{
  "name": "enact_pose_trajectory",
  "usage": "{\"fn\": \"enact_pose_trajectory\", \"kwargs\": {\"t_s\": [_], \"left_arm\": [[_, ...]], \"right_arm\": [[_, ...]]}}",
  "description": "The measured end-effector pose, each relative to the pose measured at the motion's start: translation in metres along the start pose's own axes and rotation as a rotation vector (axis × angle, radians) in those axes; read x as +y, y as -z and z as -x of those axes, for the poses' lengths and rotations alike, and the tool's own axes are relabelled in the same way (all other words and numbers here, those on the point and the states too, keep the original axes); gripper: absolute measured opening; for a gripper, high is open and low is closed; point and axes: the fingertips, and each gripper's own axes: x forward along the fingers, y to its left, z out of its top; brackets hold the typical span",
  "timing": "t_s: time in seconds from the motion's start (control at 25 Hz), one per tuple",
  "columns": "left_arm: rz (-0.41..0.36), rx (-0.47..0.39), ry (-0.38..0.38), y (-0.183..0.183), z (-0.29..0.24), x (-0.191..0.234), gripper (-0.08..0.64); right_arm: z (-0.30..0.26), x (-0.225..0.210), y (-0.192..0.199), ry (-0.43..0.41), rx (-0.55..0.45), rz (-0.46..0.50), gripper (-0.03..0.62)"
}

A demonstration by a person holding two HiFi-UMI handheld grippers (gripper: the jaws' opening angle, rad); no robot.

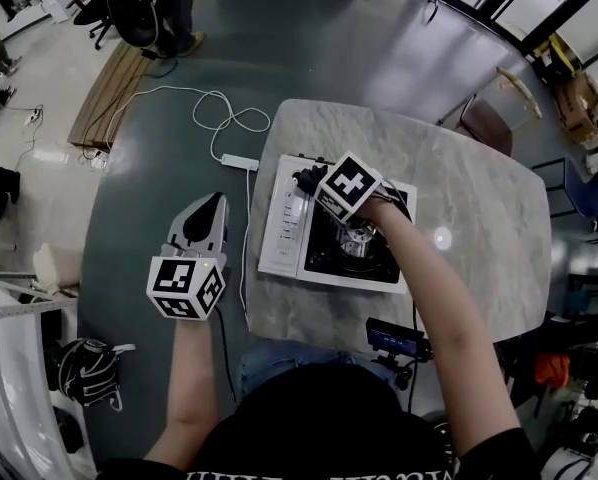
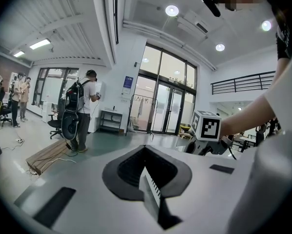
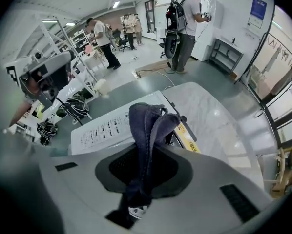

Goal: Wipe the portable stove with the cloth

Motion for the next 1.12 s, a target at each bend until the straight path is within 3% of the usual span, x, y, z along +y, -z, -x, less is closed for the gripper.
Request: {"fn": "enact_pose_trajectory", "kwargs": {"t_s": [0.24, 0.4, 0.64, 0.96, 1.04, 1.12], "left_arm": [[-0.007, -0.005, -0.002, 0.0, 0.008, -0.002, 0.011], [-0.015, -0.011, -0.004, -0.003, 0.014, -0.004, 0.011], [-0.019, -0.015, -0.007, -0.004, 0.021, -0.007, 0.012], [-0.019, -0.012, -0.009, 0.001, 0.031, -0.01, 0.012], [-0.019, -0.012, -0.013, 0.0, 0.032, -0.009, 0.012], [-0.02, -0.013, -0.015, 0.0, 0.034, -0.009, 0.012]], "right_arm": [[0.001, 0.023, 0.013, -0.125, -0.014, 0.044, 0.075], [0.003, 0.051, 0.023, -0.223, 0.007, 0.147, 0.075], [0.007, 0.082, 0.039, -0.3, 0.068, 0.315, 0.075], [0.01, 0.102, 0.052, -0.315, 0.124, 0.615, 0.074], [0.012, 0.103, 0.05, -0.294, 0.127, 0.644, 0.075], [0.02, 0.104, 0.045, -0.263, 0.093, 0.594, 0.075]]}}
